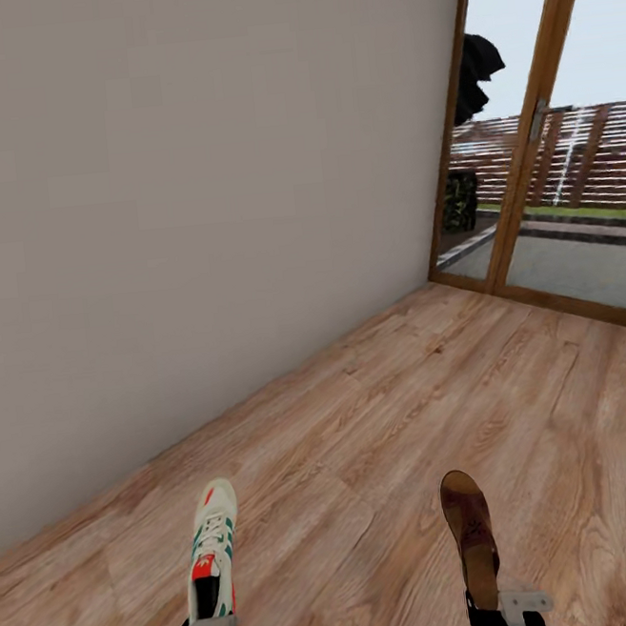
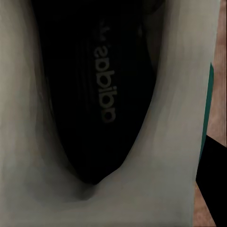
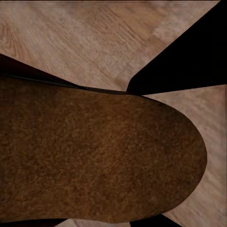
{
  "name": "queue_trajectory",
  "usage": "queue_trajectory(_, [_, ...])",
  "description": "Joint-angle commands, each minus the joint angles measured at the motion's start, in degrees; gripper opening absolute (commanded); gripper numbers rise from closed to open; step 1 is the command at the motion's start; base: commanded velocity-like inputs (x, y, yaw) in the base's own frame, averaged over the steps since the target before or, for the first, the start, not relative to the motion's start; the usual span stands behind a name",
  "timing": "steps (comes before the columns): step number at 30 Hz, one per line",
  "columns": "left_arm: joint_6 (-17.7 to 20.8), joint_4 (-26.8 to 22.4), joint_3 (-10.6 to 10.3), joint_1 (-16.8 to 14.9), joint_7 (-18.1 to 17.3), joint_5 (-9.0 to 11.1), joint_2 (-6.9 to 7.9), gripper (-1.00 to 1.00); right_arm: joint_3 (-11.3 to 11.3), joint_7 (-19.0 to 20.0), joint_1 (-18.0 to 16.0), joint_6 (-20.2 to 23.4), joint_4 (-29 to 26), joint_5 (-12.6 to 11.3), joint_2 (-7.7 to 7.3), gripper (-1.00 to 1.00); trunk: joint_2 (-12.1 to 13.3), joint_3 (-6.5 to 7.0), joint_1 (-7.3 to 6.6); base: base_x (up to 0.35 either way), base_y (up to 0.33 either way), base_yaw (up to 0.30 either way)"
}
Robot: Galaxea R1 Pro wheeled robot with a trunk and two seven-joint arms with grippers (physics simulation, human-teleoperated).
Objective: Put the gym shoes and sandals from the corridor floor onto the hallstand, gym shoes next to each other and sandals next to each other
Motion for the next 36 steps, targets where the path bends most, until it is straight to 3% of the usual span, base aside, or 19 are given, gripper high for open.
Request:
queue_trajectory(1, [-0.2,0.0,0.3,0.0,0.1,-0.6,-0.04,-1.00,-0.3,0.0,0.0,-0.2,0.1,0.2,0.02,-1.00,0.0,0.00,-0.01,0.000,0.000,-0.248])
queue_trajectory(9, [-0.2,0.1,0.3,0.0,0.1,-0.6,-0.04,-1.00,-0.3,0.0,0.0,-0.2,0.1,0.2,0.02,-1.00,0.0,0.40,-0.01,0.129,0.034,-0.248])
queue_trajectory(36, [-0.2,0.1,0.3,0.0,-0.2,-0.7,-0.04,-1.00,-0.3,0.0,0.0,-0.2,0.1,0.2,0.02,-1.00,0.0,0.59,-0.01,0.318,0.078,-0.294])
